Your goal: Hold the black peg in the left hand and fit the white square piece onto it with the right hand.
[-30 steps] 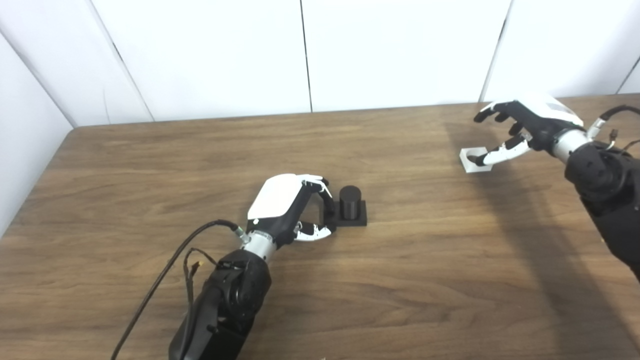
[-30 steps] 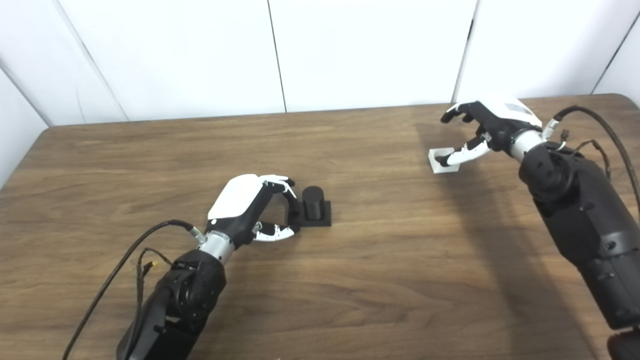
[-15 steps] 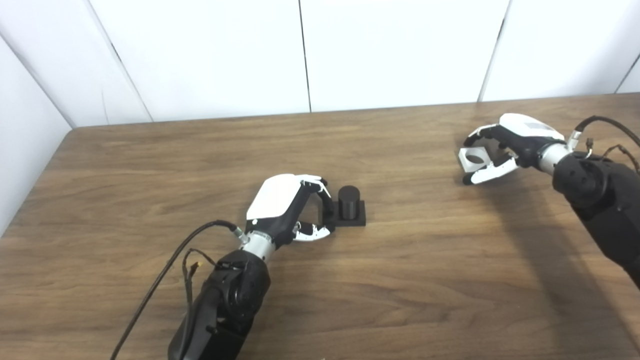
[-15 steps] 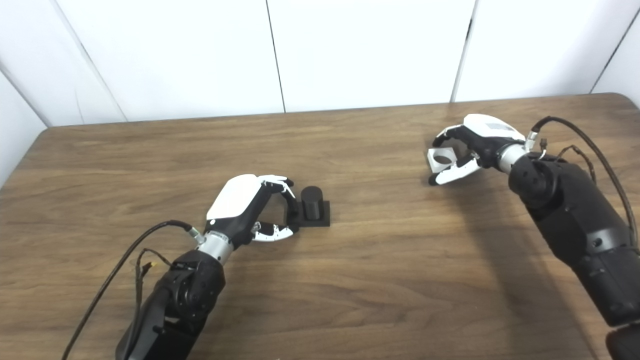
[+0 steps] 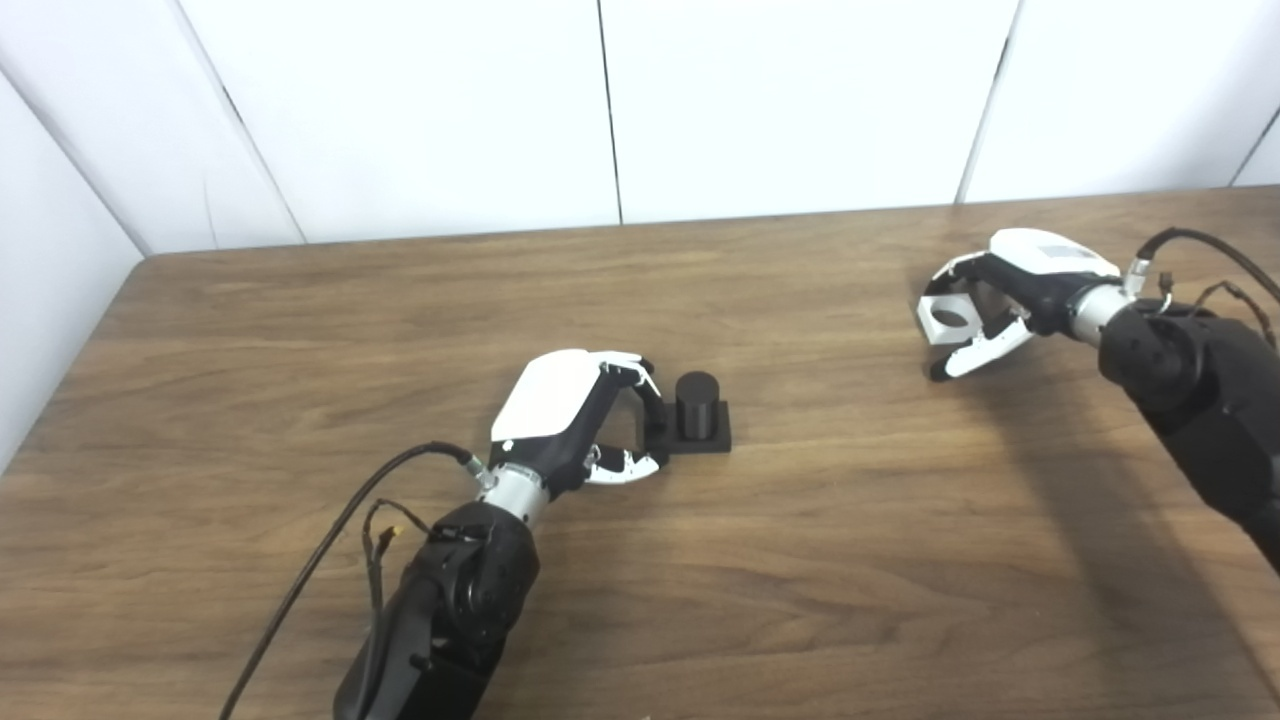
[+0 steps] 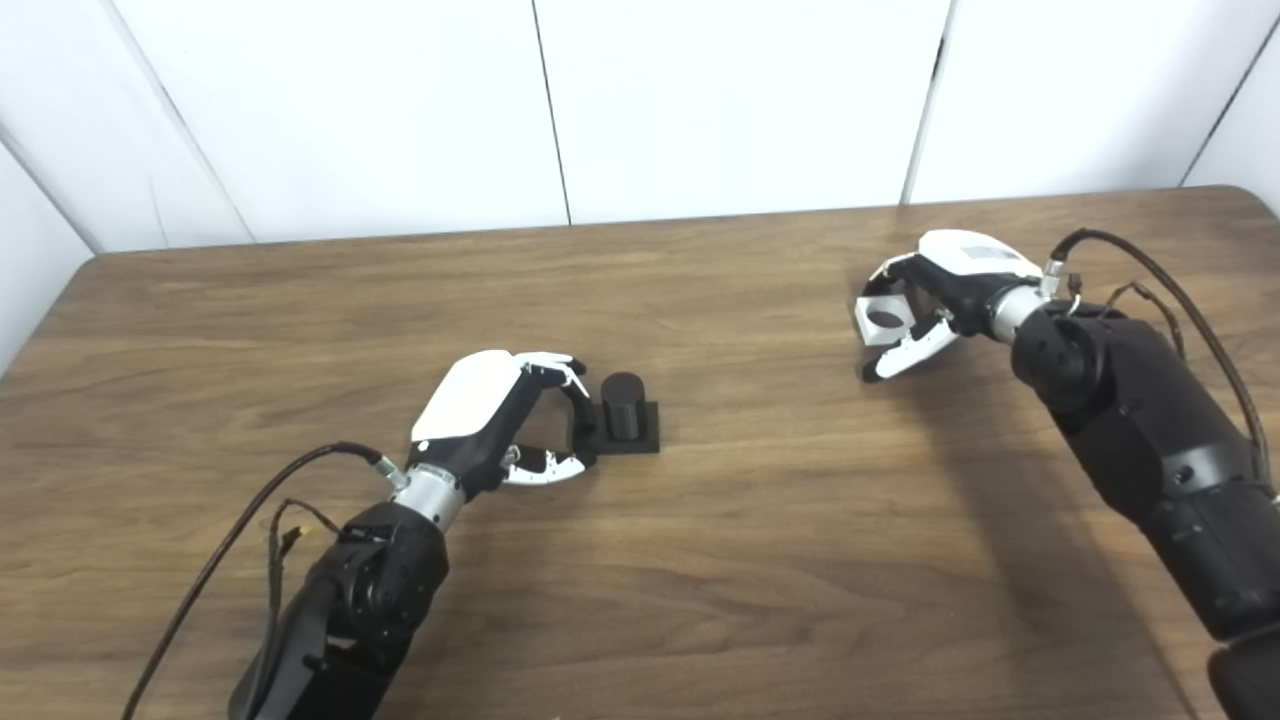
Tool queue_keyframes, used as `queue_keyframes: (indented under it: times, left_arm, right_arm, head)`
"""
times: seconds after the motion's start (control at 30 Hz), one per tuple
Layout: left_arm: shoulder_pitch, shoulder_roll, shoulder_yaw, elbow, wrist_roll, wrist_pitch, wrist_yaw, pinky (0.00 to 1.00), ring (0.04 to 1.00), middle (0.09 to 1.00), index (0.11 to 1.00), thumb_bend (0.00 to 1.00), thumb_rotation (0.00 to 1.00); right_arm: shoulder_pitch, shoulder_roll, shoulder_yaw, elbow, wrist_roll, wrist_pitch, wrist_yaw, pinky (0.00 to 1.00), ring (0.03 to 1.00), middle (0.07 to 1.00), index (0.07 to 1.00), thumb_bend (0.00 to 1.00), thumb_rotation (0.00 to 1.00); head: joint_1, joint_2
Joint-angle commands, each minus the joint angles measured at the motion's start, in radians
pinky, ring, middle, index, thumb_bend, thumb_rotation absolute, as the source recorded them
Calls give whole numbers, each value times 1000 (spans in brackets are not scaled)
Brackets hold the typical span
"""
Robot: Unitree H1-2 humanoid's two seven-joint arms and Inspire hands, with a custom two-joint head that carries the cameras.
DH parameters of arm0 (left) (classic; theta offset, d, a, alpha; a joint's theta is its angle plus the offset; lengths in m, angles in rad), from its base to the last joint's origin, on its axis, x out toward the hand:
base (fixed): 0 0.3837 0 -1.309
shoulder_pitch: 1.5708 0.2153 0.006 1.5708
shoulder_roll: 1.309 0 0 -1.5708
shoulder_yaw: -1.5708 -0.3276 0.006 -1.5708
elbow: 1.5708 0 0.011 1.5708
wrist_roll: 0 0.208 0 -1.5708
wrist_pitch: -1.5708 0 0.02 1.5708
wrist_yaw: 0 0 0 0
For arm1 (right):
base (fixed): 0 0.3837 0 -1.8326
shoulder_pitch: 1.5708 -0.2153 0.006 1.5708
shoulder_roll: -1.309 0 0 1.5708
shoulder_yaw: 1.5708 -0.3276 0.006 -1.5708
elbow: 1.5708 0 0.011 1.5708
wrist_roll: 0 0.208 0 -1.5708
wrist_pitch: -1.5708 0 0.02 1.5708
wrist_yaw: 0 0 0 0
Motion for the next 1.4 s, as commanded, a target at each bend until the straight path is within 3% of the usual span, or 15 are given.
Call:
queue_keyframes:
  times: [0.0,0.97,1.07,1.1,1.17,1.37]
  left_arm:
    - [-10,23,6,-25,11,-3,2,853,857,816,484,525,68]
    - [-11,27,12,-41,7,6,-17,855,861,816,485,525,66]
    - [-11,26,12,-42,10,7,-17,855,859,815,485,525,67]
    - [-12,27,12,-42,11,8,-18,855,859,814,485,525,67]
    - [-13,28,11,-40,11,7,-18,854,859,815,485,524,67]
    - [-14,28,13,-39,6,3,-14,849,855,812,484,525,67]
  right_arm:
    - [-61,-28,-7,0,-21,-13,-14,855,872,855,768,827,313]
    - [-78,-53,-5,42,-62,-69,-43,764,822,825,716,782,290]
    - [-70,-47,-14,46,-54,-82,-77,750,809,803,637,752,218]
    - [-67,-45,-16,48,-53,-89,-88,751,806,797,567,639,184]
    - [-62,-42,-16,51,-52,-98,-106,773,802,783,500,535,148]
    - [-55,-37,-9,55,-60,-117,-147,780,797,768,486,520,136]
  head:
    - [1,0]
    - [7,11]
    - [8,13]
    - [9,13]
    - [8,13]
    - [8,14]
